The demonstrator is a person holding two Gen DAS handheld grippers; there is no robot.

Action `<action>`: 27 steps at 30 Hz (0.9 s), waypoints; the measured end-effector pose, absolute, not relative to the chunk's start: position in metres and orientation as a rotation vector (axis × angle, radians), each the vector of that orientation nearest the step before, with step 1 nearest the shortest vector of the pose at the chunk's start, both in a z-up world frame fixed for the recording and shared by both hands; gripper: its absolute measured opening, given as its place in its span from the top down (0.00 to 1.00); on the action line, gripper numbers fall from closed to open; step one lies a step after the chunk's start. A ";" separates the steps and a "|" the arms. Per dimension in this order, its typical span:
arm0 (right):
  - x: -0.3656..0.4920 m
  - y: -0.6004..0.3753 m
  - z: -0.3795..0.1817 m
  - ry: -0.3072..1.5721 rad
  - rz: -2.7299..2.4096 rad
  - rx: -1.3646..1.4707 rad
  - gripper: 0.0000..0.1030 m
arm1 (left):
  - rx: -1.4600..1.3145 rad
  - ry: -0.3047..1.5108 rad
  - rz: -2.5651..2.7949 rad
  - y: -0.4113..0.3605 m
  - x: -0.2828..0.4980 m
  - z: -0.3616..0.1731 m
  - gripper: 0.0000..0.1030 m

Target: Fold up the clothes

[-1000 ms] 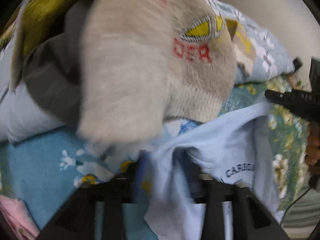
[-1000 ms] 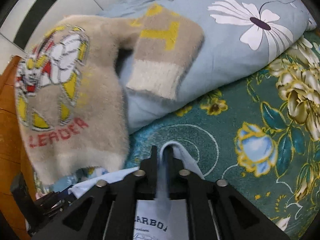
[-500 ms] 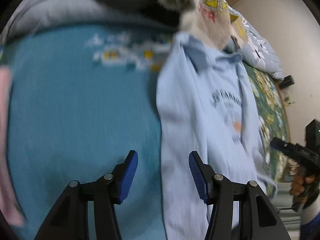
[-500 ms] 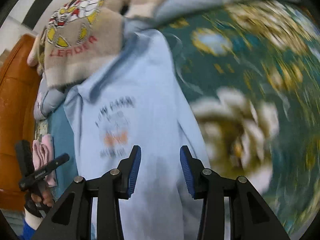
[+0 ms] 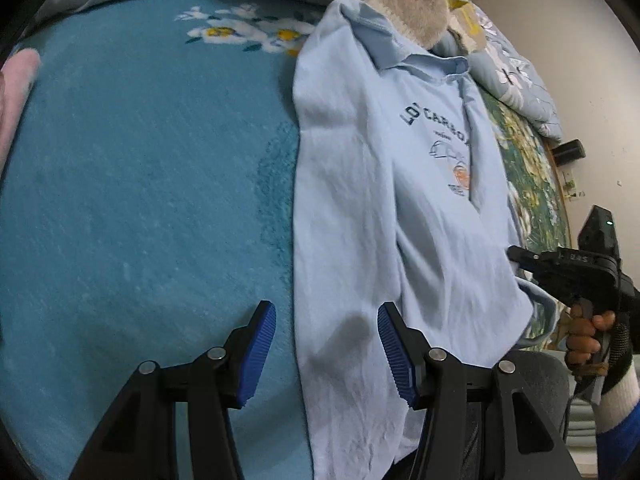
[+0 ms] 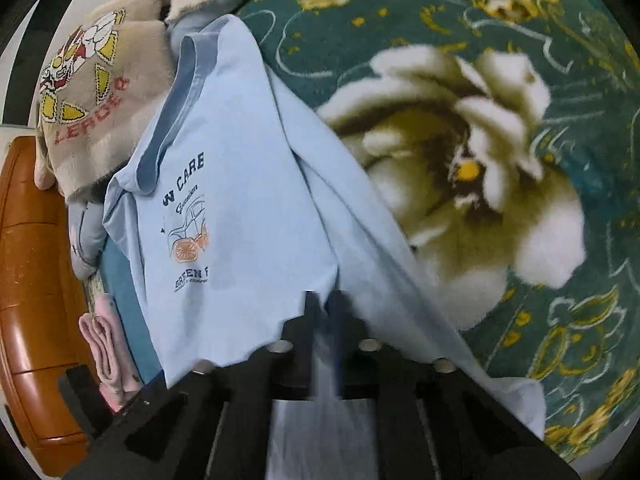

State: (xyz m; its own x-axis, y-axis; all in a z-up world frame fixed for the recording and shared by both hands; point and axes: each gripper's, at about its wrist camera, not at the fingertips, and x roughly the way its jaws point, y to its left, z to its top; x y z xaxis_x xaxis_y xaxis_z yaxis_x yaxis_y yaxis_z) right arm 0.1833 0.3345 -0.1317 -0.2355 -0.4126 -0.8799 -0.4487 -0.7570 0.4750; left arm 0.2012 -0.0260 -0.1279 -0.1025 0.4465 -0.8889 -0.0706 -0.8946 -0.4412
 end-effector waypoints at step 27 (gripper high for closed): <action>0.124 0.473 -0.011 0.254 2.250 -1.342 0.99 | -1.889 -0.521 2.071 -0.032 0.198 -0.128 0.92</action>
